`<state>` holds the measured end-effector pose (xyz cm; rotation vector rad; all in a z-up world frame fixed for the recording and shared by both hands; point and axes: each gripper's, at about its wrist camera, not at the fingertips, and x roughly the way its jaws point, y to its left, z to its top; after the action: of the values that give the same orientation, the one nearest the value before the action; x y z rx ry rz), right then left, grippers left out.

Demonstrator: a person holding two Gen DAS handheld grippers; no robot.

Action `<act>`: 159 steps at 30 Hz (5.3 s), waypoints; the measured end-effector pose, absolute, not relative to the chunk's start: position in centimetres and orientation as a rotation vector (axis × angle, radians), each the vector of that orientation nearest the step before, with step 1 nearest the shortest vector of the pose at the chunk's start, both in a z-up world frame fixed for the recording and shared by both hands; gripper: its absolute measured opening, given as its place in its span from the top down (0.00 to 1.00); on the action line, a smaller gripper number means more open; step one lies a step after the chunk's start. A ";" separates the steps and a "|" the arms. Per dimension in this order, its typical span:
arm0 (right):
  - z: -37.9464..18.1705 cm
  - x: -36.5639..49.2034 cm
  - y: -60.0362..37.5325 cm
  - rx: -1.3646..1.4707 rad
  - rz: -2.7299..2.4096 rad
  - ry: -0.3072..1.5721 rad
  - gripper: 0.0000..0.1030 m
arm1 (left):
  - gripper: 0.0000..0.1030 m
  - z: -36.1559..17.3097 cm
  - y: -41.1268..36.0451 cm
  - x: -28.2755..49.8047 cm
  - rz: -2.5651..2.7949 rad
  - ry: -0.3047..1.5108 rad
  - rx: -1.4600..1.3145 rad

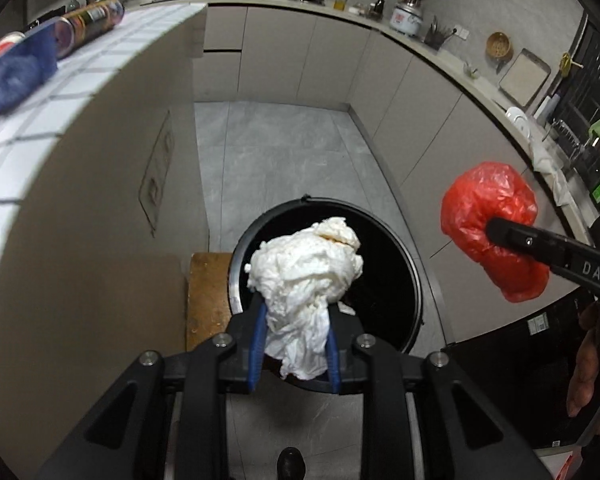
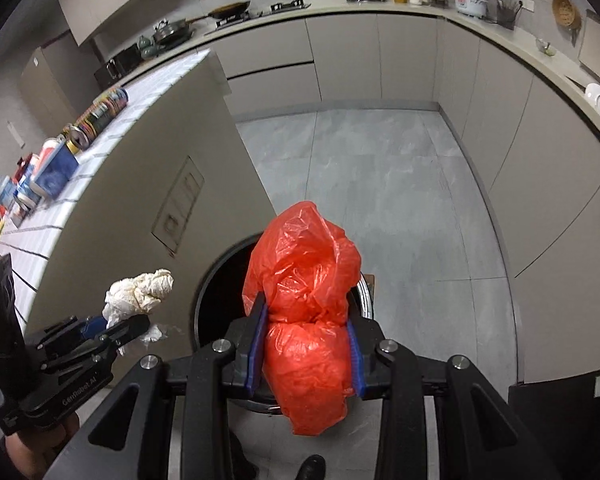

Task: Collect trash
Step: 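Carry tissue and red bag over the black bin and release both, then grasp the milk carton with the left tool while the right tool grasps the blue bowl, then carry milk carton and blue bowl over the bin and drop both in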

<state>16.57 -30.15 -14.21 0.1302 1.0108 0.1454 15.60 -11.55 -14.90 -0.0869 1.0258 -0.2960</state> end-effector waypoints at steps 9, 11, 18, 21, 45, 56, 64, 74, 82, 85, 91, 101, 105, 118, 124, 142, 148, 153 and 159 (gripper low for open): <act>-18.1 17.7 -29.2 0.016 0.236 1.077 0.65 | 0.74 -15.3 -12.1 16.3 -0.298 1.053 -0.119; -18.3 17.9 -29.0 0.002 0.253 1.083 0.65 | 0.74 -15.5 -12.4 16.4 -0.299 1.051 -0.123; -20.2 18.9 -27.1 -0.107 0.369 1.112 0.59 | 0.04 -16.0 -11.4 17.2 -0.319 1.070 -0.265; -22.1 19.3 -27.0 -0.150 0.375 1.134 0.02 | 0.01 -15.2 -9.9 17.0 -0.252 1.052 -0.279; -10.6 17.8 -25.5 -0.026 0.300 0.926 0.00 | 0.00 -5.2 -7.6 14.1 -0.127 0.876 -0.103; -7.9 17.5 -22.2 -0.027 0.322 0.884 0.00 | 0.00 -3.7 0.5 12.5 0.064 0.815 -0.129; -5.6 17.3 -15.8 -0.065 0.349 0.845 0.00 | 0.00 -4.2 10.0 12.0 0.147 0.811 -0.213; -4.3 18.4 -5.2 -0.097 0.354 0.836 0.00 | 0.01 -4.8 21.9 13.6 0.218 0.809 -0.249; -4.6 20.7 2.7 -0.100 0.323 0.853 0.00 | 0.14 -6.0 29.8 17.8 0.233 0.818 -0.237; -4.9 21.7 4.4 -0.092 0.304 0.864 0.00 | 0.14 -6.6 31.3 19.9 0.214 0.834 -0.231; -5.9 23.9 6.3 -0.075 0.257 0.889 0.00 | 0.16 -7.9 33.0 23.8 0.173 0.871 -0.204; -7.4 26.4 7.9 -0.056 0.217 0.928 0.00 | 0.29 -8.6 35.1 26.4 0.122 0.903 -0.200; -7.6 26.9 8.4 -0.056 0.213 0.929 0.00 | 0.31 -8.3 36.2 26.1 0.122 0.898 -0.206; -8.5 29.8 8.8 -0.046 0.203 0.934 0.16 | 0.31 -8.2 35.8 29.4 0.100 0.930 -0.149; -8.5 29.7 8.7 -0.026 0.214 0.930 0.27 | 0.39 -8.1 36.1 29.5 0.082 0.915 -0.152; -7.0 26.9 6.1 -0.013 0.247 0.893 0.27 | 0.42 -5.4 34.8 24.0 0.115 0.813 -0.188; -6.6 25.4 5.0 -0.009 0.258 0.884 0.27 | 0.42 -4.3 33.2 22.2 0.111 0.789 -0.180; -6.0 23.9 3.4 -0.001 0.255 0.869 0.27 | 0.42 -3.4 31.3 20.9 0.099 0.766 -0.171; -5.3 22.2 0.6 0.011 0.237 0.859 0.27 | 0.42 -2.9 28.6 20.0 0.068 0.755 -0.158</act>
<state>22.25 0.65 -5.35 0.0107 0.8586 0.2372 19.96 28.63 -2.88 -0.1576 0.7545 0.0680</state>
